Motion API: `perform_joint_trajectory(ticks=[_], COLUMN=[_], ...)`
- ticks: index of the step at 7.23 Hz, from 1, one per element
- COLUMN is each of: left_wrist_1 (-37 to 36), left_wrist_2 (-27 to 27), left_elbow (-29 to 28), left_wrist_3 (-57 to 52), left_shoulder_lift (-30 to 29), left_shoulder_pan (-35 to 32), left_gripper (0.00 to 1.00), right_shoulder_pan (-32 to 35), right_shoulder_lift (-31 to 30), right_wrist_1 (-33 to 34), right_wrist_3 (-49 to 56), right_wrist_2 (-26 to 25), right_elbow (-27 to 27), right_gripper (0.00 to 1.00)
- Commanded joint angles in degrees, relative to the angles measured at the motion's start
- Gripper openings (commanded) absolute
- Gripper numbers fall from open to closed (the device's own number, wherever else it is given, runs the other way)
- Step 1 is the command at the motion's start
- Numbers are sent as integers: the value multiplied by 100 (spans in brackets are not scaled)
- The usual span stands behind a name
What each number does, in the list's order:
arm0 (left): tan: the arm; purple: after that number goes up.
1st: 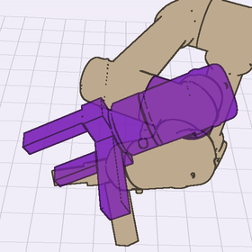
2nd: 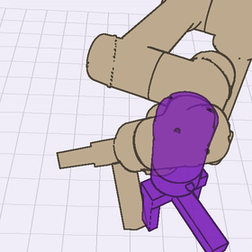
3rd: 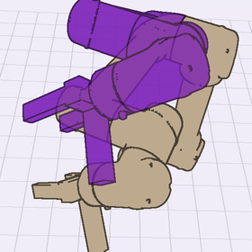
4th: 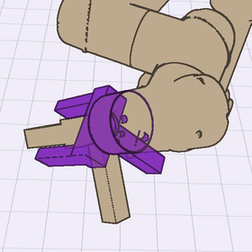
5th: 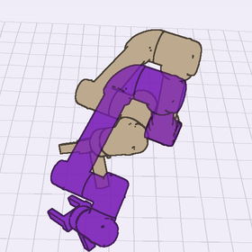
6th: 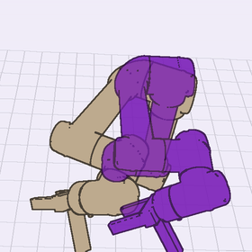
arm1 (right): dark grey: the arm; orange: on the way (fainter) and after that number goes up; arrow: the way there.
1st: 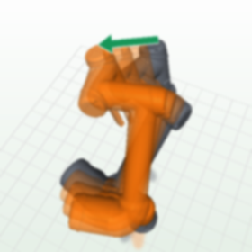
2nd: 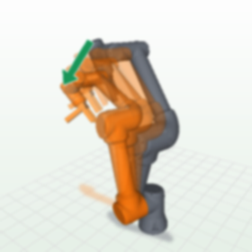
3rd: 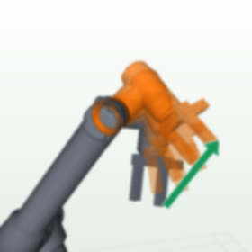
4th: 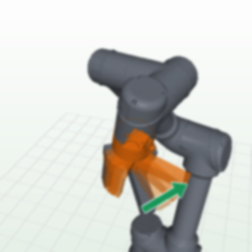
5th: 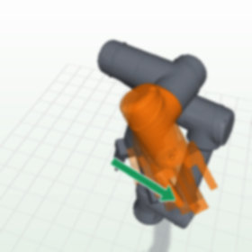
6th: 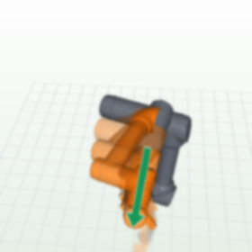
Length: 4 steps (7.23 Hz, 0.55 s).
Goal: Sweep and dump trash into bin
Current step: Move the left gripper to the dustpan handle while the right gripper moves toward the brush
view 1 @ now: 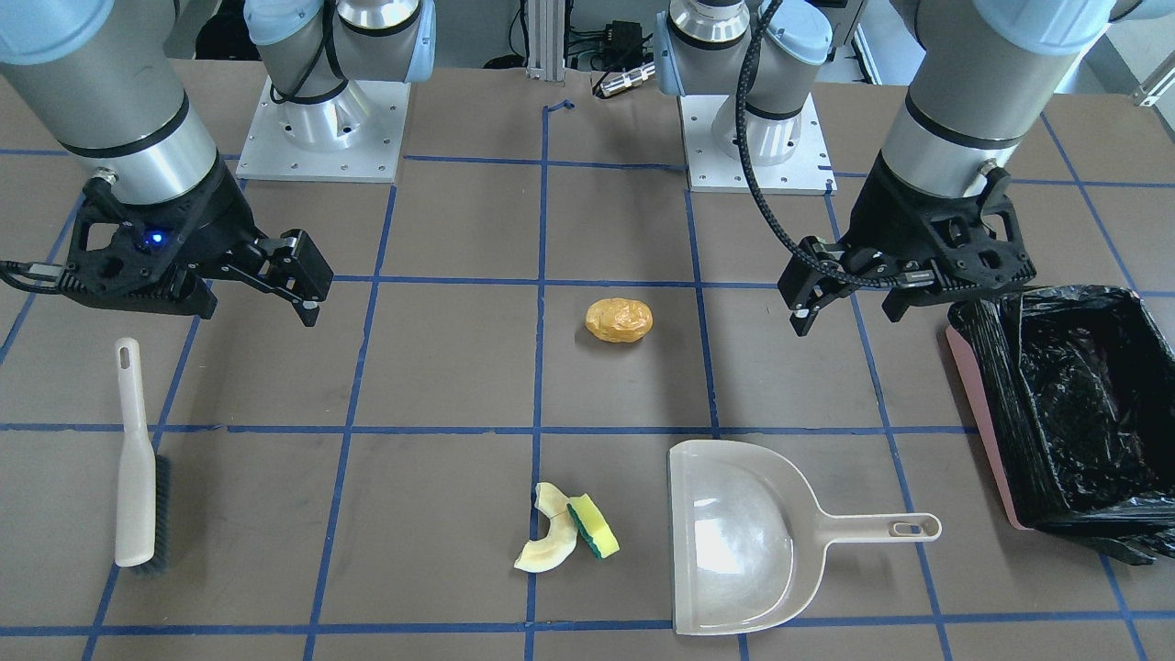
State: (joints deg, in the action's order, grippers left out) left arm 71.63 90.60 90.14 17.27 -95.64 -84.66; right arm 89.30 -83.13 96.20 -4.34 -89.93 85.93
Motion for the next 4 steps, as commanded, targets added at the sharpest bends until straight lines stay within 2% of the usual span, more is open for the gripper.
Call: perform_joint_trajectory(ticks=[1, 3, 4], left_wrist_1=[-955, -1070, -1220], left_wrist_2=[37, 19, 19], left_elbow=[397, 653, 593], left_wrist_3=[921, 1620, 1909], left_shoulder_lift=[-138, -253, -393], left_shoulder_pan=[351, 590, 591], left_gripper=[100, 100, 100], right_shoulder_pan=[-9, -26, -35], right_shoulder_lift=[-19, -28, -11], right_wrist_1=[-22, -40, -57], right_wrist_3=[4, 126, 188], right_wrist_2=[-42, -42, -42], right_elbow=[3, 3, 12], right_gripper=[100, 100, 100])
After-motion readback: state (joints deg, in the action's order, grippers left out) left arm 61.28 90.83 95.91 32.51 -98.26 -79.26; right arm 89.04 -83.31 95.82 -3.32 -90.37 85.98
